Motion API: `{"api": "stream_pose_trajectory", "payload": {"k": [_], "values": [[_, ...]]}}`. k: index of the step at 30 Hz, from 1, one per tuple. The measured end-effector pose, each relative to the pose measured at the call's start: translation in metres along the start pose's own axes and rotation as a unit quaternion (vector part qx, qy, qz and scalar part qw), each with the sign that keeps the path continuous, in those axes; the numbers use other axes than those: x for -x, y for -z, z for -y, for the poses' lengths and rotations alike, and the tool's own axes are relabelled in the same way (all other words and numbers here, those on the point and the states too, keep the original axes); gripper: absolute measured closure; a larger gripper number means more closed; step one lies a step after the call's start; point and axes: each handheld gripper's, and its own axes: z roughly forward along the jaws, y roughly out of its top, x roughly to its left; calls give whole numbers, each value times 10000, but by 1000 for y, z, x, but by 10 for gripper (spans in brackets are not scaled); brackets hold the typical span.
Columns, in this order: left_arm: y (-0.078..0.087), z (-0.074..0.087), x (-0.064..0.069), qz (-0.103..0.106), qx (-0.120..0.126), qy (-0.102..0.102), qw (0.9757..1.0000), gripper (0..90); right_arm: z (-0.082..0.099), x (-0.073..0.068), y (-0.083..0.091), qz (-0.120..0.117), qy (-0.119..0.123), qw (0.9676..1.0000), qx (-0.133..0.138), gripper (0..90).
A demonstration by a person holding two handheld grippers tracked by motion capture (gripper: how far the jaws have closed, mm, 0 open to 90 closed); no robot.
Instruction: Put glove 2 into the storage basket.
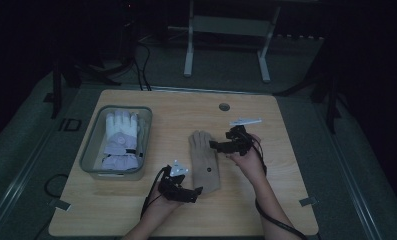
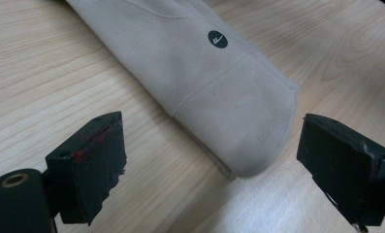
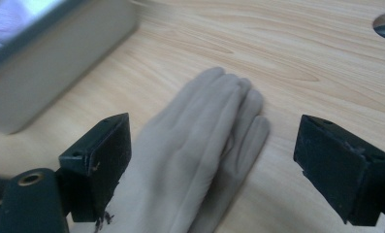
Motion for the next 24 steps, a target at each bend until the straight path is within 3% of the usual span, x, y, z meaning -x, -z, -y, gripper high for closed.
{"api": "stream_pose_trajectory", "payload": {"k": [9, 10, 13, 17, 23, 24], "values": [[-13, -8, -1, -90, -184, -14, 9998, 114, 13, 11, -55, 167, -384, 9972, -616, 265], [-14, -8, -1, -115, -223, -18, 9997, 114, 14, 12, -56, 139, -429, 9967, -676, 270], [-17, -7, -3, -84, -270, 51, 9996, 129, 16, 12, -58, -43, -455, 9963, -732, 425], [-20, -6, -2, -47, -328, 47, 9994, 143, 17, 7, -57, -81, -385, 9962, -777, 615], [-26, -7, 2, -111, -411, -55, 9991, 173, 21, 7, -54, -96, -399, 9968, -685, 682], [-26, -8, 3, -115, -411, -106, 9990, 240, 21, 6, -54, -65, -358, 9971, -665, 683]]}}
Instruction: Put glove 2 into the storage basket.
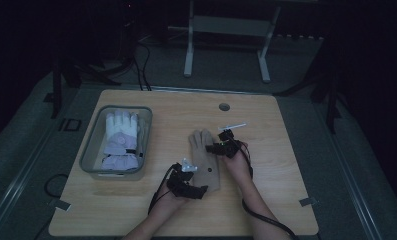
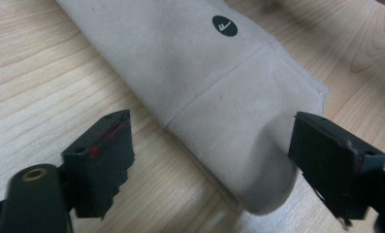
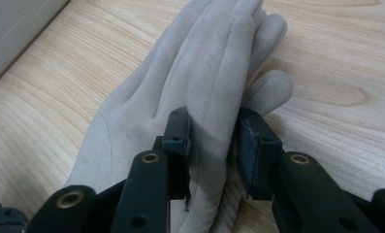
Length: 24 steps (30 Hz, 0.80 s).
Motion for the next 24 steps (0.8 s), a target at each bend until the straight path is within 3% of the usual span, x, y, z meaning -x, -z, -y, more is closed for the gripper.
{"api": "stream_pose_trajectory", "payload": {"k": [4, 9, 11, 16, 21, 23, 24], "values": [[-2, -3, 7, -188, -102, -238, 9995, 421, 0, -3, 0, 97, 69, 9999, 18, 694], [-4, -7, 9, -2, -159, -247, 9996, 728, 1, -7, 2, 153, 93, 9998, 103, 784], [-4, -8, 9, 7, -158, -241, 9996, 759, -1, -8, 5, 210, 91, 9996, 167, 821], [1, -8, 8, 32, -95, -191, 9998, 779, -5, -8, 10, 63, 19, 9999, 153, 835], [2, -6, 5, 56, -107, -127, 9998, 780, -10, -11, 6, 50, 99, 9999, 17, 829], [2, -5, 4, 70, -95, -92, 9999, 779, -11, -11, 3, -2, 53, 10000, 15, 758], [2, -5, 3, 86, -108, -91, 9999, 779, -11, -11, 2, 23, 30, 10000, 1, 665]]}}
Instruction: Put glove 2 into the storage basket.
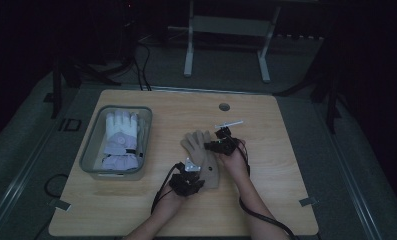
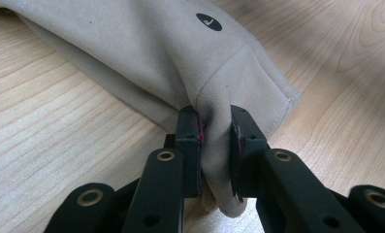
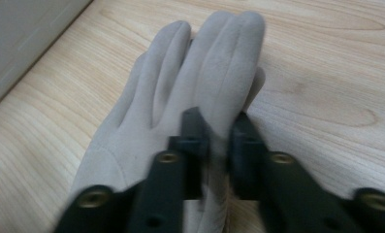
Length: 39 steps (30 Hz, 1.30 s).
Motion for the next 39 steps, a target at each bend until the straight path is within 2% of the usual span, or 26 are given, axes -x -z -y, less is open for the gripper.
{"api": "stream_pose_trajectory", "payload": {"k": [1, 2, 3, 8, 10, 12, 14, 18, 22, 24, 27, 39], "values": [[0, 0, 0, -6, 1, -10, 10000, 779, 0, 0, -1, 5, -20, 10000, 10, 514], [0, 0, 0, -15, 12, 7, 10000, 779, 0, 1, -3, -14, -76, 10000, 24, 465], [0, 0, 0, -17, 0, -10, 10000, 779, 0, 1, -5, -46, -170, 9998, 17, 436], [0, 0, -1, 15, -18, -8, 10000, 779, 1, 0, -17, -166, -301, 9993, -178, 322], [0, 1, -1, 15, -13, 0, 10000, 779, 2, -1, -20, -207, -238, 9993, -201, 358], [0, 1, -1, 19, -5, 5, 10000, 779, 3, -2, -20, -325, -162, 9990, -241, 493], [0, 2, -1, 34, 7, 24, 10000, 779, 3, -4, -21, -513, -202, 9980, -297, 596], [1, 4, -1, 87, 25, 87, 9999, 780, 3, -10, -18, -436, -97, 9986, -288, 674], [6, 4, -2, 103, 44, 127, 9999, 785, 2, -14, -14, -377, -24, 9992, -152, 690], [9, 5, -3, 114, 99, 191, 9997, 786, 1, -14, -10, -444, -52, 9990, -43, 693], [17, 4, -5, 75, 198, 160, 9996, 788, -2, -16, -4, -550, -100, 9984, 76, 695], [53, -8, -15, -47, 533, 149, 9985, 788, -32, -31, 24, -672, -37, 9964, 517, 696]]}}
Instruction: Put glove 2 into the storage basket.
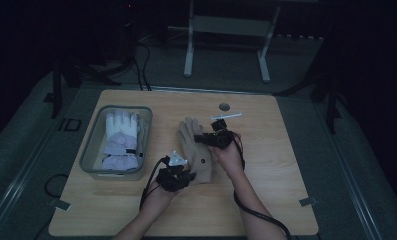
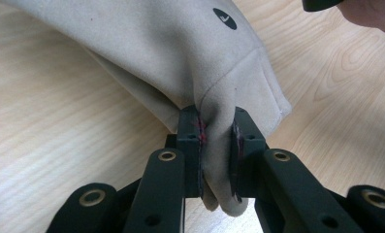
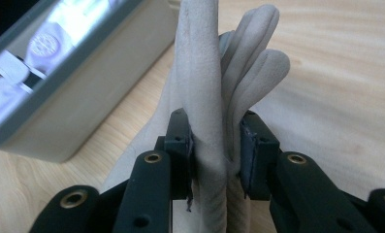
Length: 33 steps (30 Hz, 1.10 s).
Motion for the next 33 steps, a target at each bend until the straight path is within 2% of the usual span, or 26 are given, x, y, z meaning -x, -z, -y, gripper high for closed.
{"api": "stream_pose_trajectory", "payload": {"k": [8, 18, 28, 33], "values": [[24, -13, -5, -184, 93, -151, 9997, 788, -21, -14, 9, -93, 105, 9997, 182, 695], [59, -22, -17, -465, 204, -229, 9984, 788, -51, -40, 13, -257, 337, 9985, 356, 695], [93, -17, -37, -722, 361, -106, 9967, 788, -77, -72, -1, -460, 564, 9965, 399, 696], [113, -13, -50, -889, 457, 9, 9950, 788, -95, -94, -11, -572, 723, 9950, 384, 695]]}}
